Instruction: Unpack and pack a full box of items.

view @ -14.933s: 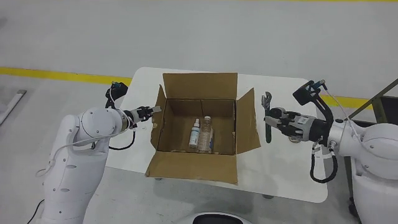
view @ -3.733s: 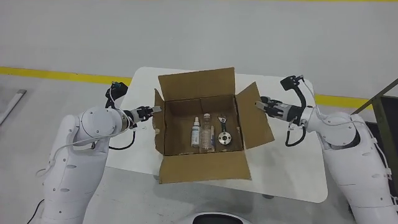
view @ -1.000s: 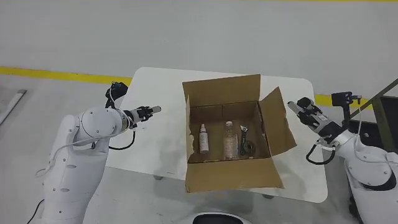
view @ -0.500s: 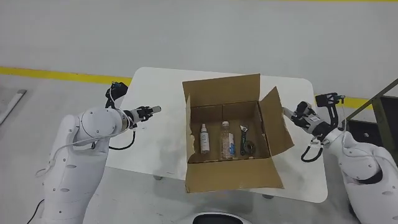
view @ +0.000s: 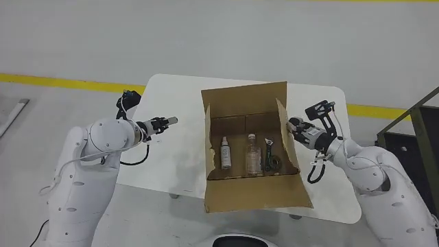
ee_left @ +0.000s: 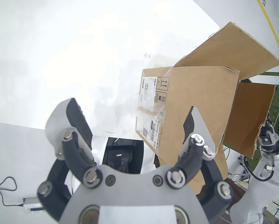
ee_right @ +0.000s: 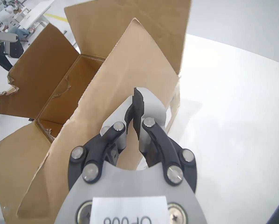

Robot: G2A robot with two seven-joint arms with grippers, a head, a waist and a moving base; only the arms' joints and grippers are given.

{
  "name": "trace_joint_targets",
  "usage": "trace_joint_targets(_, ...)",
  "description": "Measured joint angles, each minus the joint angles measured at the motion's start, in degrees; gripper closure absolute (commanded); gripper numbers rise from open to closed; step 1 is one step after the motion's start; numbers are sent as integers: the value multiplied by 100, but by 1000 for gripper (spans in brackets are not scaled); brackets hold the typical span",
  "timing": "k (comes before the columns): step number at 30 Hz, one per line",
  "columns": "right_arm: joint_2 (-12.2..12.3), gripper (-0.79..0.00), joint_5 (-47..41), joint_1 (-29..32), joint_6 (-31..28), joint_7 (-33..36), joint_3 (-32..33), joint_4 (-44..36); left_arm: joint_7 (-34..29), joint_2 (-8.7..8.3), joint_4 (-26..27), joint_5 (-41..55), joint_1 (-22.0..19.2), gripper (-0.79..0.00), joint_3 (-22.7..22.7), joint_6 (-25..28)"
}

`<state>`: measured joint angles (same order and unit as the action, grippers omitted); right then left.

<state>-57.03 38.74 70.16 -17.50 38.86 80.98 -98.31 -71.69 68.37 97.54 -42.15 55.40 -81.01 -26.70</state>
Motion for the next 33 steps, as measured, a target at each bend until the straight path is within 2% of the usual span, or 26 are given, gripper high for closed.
trace_joint_targets(3,-35,0,136,-184,41,120,-300,150,178,2,-11,128,96,-785,-1,130)
trace_joint_targets(4,-50,0,179,-280,63,160,-409,262,205,1,-25,232,119,-382,-7,203)
trace_joint_targets(6,-76,0,219,-429,80,192,-564,440,179,-2,-41,401,116,0,-5,325)
trace_joint_targets(12,-137,0,146,-811,6,226,-850,867,-147,-6,-274,890,22,0,271,1025)
trace_joint_targets(19,-143,0,100,-949,-72,249,-855,922,-213,47,-650,1243,-274,0,871,1699)
trace_joint_targets(33,-52,0,-55,-680,-84,196,-329,956,7,207,-1552,2040,-958,0,1691,2057)
